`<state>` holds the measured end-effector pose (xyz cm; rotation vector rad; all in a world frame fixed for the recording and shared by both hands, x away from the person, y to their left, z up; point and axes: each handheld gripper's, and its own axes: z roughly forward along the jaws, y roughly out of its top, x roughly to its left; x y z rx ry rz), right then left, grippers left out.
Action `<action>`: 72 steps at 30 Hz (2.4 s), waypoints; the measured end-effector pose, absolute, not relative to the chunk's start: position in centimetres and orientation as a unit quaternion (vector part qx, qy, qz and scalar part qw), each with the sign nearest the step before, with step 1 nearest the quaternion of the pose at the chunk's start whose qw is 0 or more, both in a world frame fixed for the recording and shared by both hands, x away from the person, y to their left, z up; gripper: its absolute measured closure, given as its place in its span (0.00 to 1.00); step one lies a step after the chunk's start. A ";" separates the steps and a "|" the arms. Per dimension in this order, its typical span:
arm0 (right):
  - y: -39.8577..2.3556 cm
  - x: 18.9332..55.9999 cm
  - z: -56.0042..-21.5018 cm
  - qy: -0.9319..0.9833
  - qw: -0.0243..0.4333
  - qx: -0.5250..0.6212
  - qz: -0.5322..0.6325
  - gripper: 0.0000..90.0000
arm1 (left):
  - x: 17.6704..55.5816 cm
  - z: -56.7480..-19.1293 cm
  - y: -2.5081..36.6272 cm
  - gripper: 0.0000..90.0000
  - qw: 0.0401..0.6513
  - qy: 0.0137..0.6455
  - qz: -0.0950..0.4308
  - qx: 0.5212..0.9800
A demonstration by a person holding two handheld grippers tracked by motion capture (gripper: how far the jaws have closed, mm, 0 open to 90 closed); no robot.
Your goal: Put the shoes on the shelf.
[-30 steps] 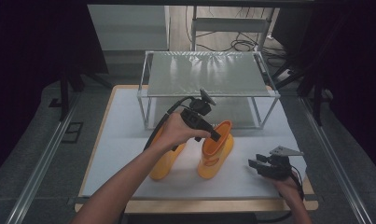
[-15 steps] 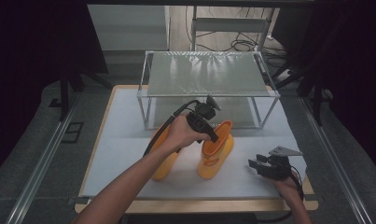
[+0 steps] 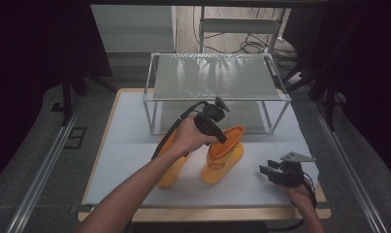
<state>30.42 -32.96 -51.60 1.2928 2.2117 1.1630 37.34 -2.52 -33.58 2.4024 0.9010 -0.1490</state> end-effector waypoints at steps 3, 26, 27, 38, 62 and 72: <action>-33.1 30.4 -51.6 0.775 0.165 0.454 0.408 0.57 | 37.1 -32.5 -1.9 0.96 0.299 0.334 -0.062 0.892; -33.5 30.5 -51.4 0.769 0.165 0.461 0.412 0.57 | 35.3 -31.9 4.4 0.96 0.332 0.349 -0.027 0.876; -33.5 30.6 -51.4 0.768 0.166 0.461 0.412 0.57 | 35.2 -32.0 4.7 0.96 0.332 0.351 -0.027 0.875; -33.6 30.6 -51.4 0.766 0.168 0.463 0.413 0.57 | 35.0 -33.8 6.9 0.95 0.319 0.364 -0.013 0.875; -33.8 30.4 -51.4 0.766 0.170 0.466 0.409 0.55 | 33.6 -32.5 10.0 0.58 0.383 0.374 -0.025 0.844; -33.8 30.5 -51.4 0.765 0.172 0.467 0.409 0.55 | 33.5 -31.7 12.5 0.51 0.390 0.392 -0.035 0.832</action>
